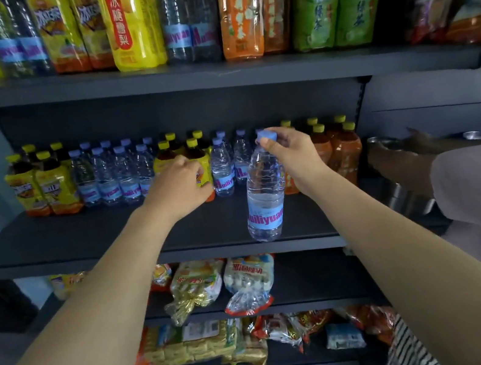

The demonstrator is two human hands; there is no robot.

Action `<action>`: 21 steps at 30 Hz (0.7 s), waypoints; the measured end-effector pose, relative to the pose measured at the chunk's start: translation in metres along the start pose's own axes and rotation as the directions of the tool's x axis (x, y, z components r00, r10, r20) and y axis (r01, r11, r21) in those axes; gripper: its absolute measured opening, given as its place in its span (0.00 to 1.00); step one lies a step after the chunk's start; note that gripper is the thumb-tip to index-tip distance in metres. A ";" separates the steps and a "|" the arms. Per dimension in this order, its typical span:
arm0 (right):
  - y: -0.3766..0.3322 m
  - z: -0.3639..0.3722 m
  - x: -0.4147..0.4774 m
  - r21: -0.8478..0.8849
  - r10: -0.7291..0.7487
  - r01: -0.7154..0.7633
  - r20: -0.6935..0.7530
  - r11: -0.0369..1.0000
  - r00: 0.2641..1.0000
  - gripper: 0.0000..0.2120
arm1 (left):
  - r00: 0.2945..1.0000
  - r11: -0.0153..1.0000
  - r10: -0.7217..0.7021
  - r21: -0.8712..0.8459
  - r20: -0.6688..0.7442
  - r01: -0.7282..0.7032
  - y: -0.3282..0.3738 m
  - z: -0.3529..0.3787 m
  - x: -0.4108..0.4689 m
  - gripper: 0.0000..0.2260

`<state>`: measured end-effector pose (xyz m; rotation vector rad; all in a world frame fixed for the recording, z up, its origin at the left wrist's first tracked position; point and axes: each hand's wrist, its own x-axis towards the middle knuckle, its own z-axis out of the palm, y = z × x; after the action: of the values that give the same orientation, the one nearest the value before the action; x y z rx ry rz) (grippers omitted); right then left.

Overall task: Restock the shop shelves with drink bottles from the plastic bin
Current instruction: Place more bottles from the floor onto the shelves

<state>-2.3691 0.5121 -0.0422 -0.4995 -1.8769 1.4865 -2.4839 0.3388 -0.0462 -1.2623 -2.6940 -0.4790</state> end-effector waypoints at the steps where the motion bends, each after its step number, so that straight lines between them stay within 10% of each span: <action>1: 0.006 0.006 0.009 -0.007 0.012 -0.012 -0.007 1.000 1.000 0.15 | 1.000 1.000 0.006 -0.009 0.005 -0.006 -0.007 0.005 0.010 0.18; 21: 0.159 0.063 0.165 -0.125 -0.001 -0.011 -0.090 0.992 0.996 0.12 | 0.991 0.993 0.102 -0.070 0.091 -0.096 -0.074 0.142 0.164 0.17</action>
<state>-2.5467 0.6215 -0.1561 -0.6204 -1.9066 1.3322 -2.6430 0.4610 -0.1561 -1.4641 -2.6953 -0.5117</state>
